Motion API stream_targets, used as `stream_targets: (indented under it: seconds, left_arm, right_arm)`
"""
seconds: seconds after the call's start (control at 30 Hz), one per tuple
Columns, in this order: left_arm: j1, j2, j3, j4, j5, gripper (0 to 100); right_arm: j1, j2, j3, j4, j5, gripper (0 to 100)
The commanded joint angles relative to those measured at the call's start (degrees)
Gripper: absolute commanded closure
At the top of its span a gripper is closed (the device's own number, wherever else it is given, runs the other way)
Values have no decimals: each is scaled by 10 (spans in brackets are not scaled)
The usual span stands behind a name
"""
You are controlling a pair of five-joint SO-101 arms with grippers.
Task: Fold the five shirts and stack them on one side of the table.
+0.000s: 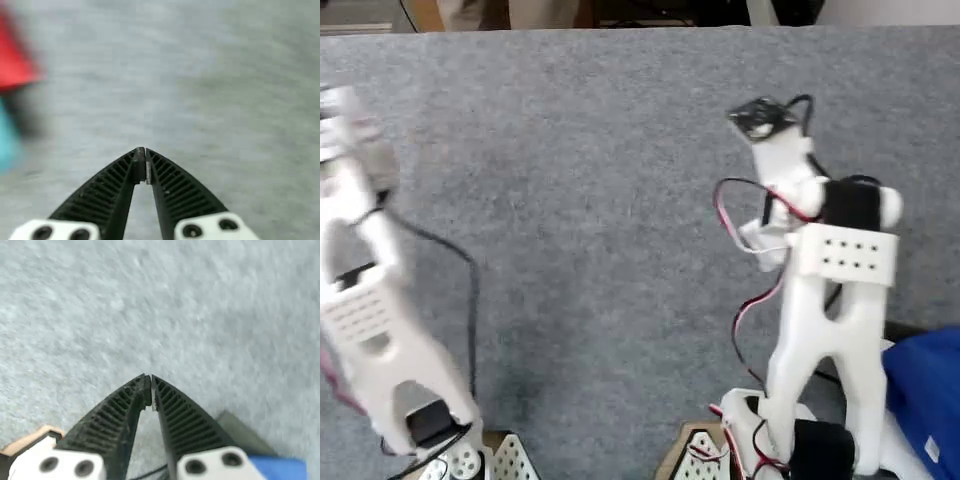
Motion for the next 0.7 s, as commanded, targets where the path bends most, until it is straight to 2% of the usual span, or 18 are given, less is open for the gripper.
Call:
stream_targets:
  seconds: [0.0,0.07,0.2,0.33,0.43,0.5,0.67]
  left_arm:
    - [-113,-67,-8,6,-76,978]
    - [-175,-88,-6,6,-100,928]
    - [-280,-96,-6,-18,-100,781]
    - [-330,-51,-4,-91,-100,769]
    - [-334,9,-4,-135,-100,769]
    - [-326,53,-11,-156,-98,795]
    - [-304,91,-56,-171,-76,990]
  right_arm:
    - [-58,-13,-5,-21,-22,990]
    - [-76,8,-8,-21,-31,990]
    - [-95,66,-12,-19,-32,990]
    - [-99,103,-12,-19,-34,990]
    - [-99,108,-12,-22,-34,991]
    - [-99,108,-12,-24,-34,992]
    - [-98,108,-12,-19,-34,993]
